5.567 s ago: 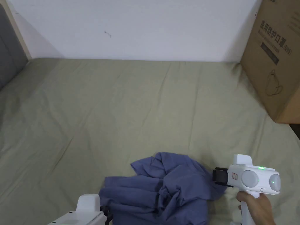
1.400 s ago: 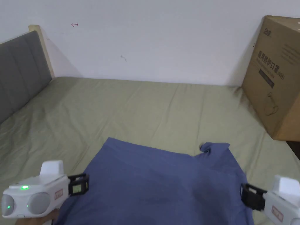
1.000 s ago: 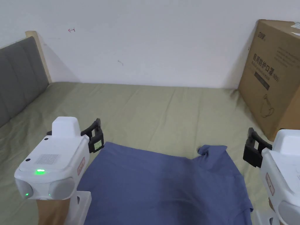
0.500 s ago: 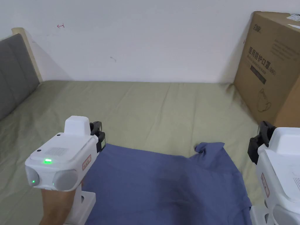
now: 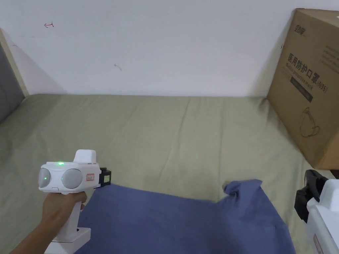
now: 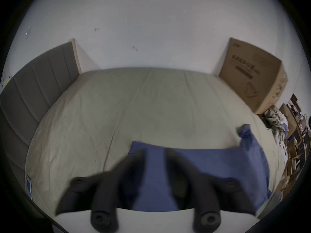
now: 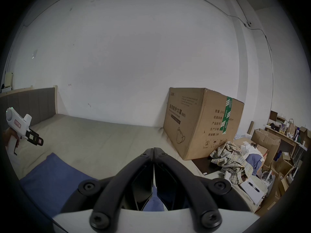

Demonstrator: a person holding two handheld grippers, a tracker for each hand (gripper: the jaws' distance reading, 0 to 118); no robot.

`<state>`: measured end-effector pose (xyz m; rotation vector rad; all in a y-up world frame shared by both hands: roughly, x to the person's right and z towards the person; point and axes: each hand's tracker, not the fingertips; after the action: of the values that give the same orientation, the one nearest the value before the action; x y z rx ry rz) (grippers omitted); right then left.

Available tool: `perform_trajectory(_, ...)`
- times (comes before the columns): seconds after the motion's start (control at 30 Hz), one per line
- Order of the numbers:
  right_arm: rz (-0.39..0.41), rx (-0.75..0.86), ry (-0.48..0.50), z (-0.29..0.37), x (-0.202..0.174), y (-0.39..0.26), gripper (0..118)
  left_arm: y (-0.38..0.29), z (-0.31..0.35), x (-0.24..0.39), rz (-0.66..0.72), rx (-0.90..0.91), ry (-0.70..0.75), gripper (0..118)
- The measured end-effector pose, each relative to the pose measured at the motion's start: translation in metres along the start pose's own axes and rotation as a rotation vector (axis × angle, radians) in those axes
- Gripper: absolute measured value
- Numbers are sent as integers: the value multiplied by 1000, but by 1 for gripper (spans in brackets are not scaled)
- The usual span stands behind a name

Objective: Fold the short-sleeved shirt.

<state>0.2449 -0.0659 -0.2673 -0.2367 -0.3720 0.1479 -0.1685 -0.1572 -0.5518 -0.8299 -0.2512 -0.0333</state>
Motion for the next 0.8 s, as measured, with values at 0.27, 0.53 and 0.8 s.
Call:
perform_trajectory(0.27,11,-96,-22,-63,-5,-31,0,0,-116,-22,11,-195,103,103)
perform_trajectory(0.53,-23,-231,5,-93,1,-62,0,-13,-136,-15,6,-211,91,35)
perform_trajectory(0.8,-180,-565,73,-163,25,-105,96,-7,-92,-3,-25,-91,19,0)
